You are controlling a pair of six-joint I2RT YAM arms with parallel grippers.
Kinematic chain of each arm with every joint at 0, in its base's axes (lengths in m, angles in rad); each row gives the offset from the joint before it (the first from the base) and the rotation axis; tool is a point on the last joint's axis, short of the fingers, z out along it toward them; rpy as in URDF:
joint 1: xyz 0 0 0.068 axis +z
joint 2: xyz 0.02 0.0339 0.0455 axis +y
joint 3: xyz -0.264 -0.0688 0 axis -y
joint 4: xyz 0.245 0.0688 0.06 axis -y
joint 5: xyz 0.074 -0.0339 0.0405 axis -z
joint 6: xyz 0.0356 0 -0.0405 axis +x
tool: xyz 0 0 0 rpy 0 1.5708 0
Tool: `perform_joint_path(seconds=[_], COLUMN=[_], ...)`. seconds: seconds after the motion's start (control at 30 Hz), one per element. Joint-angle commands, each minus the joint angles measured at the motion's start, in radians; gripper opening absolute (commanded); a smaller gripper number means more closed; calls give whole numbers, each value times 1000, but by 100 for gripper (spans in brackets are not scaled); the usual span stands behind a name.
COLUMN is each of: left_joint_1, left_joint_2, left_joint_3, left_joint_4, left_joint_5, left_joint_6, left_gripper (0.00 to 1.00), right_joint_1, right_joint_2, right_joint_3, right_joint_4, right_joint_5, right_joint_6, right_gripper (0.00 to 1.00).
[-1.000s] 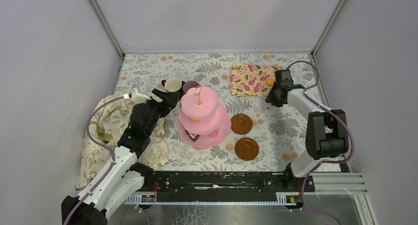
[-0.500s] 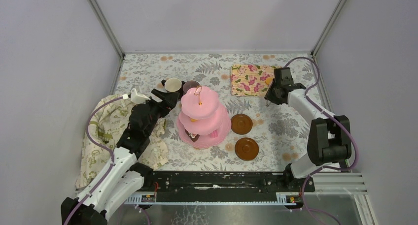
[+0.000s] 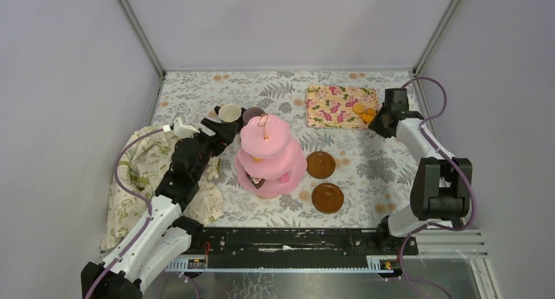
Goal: Serve the afternoon tea
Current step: Pick up the desert from the tray.
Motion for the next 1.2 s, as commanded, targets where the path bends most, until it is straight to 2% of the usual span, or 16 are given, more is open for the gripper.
perform_joint_path(seconds=[0.0,0.7,1.17], left_joint_1=[9,10,8], left_joint_2=[6,35,41], left_joint_3=[4,2,-3], left_joint_4=[23,43,47], left_joint_5=[-2,3,1], left_joint_6=[8,0,1], left_gripper=[88,88,88], right_joint_1=[-15,-24,-29], right_joint_2=[17,104,116], right_joint_3=[6,-13,-4], right_joint_4=[42,97,93], right_joint_5=[-30,-109,-108], right_joint_6=[-16,-8,-14], right_gripper=[33,33,33])
